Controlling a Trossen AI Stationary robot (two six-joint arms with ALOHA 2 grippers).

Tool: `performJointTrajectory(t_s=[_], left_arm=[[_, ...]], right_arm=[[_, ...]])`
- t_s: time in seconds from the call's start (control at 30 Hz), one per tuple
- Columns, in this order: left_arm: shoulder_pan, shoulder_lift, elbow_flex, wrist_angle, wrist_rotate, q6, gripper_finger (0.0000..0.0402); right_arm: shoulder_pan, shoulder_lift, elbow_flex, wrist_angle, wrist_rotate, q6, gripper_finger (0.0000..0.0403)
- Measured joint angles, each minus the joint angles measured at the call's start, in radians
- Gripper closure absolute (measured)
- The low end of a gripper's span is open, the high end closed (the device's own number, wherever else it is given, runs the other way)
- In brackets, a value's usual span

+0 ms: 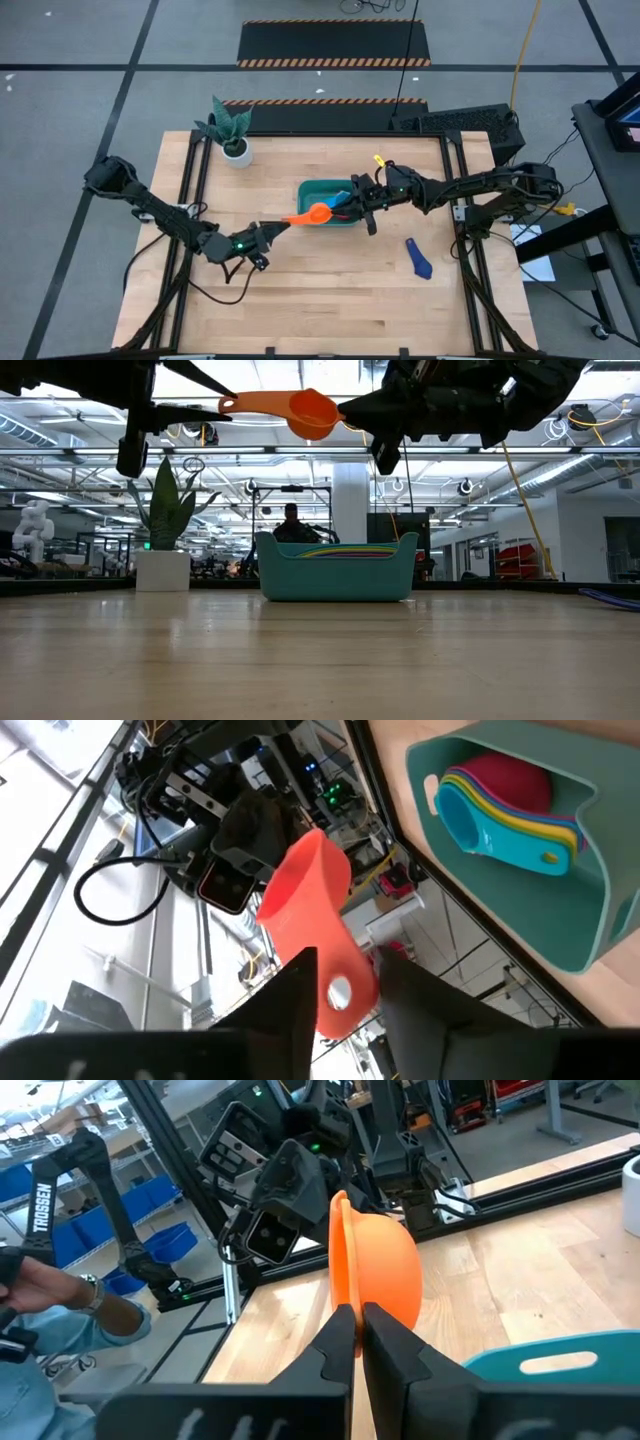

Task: Nest measuring cups in basket
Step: Stack the orange measuring cup on top of the light blue measuring cup inside the light blue bin

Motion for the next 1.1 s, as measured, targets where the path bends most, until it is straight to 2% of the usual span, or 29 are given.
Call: performJointTrajectory(t_s=[0.33,0.53,0.67,0.77,0.93,1.1], left_arm=[[0.000,0.000,0.000,0.000,0.000,-0.007,0.0318],[-0.001,0.000,0.000,0.004,0.001,-0.007,0.0386],[0.002,-0.001,0.000,0.004,0.004,-0.032,0.0386],[0.003,-0.001,0.000,0.005,0.002,-0.093,0.0392],[0.021,0.001,0.000,-0.009,-0.004,-0.203,0.0393],[0.058,0.000,0.000,-0.030,0.010,-0.312,0.0396]], right_arm=[[0.000,0.000,0.000,-0.007,0.001,-0.003,0.0403],[0.000,0.000,0.000,-0.033,0.005,-0.007,0.0403],[-0.001,0.000,-0.001,-0.039,0.011,-0.014,0.0396],[0.000,0.000,-0.001,-0.041,0.038,-0.010,0.0373],[-0.007,-0.001,-0.001,-0.034,0.038,-0.015,0.0310],[-0.019,-0.023,-0.001,-0.066,0.120,-0.023,0.0248]])
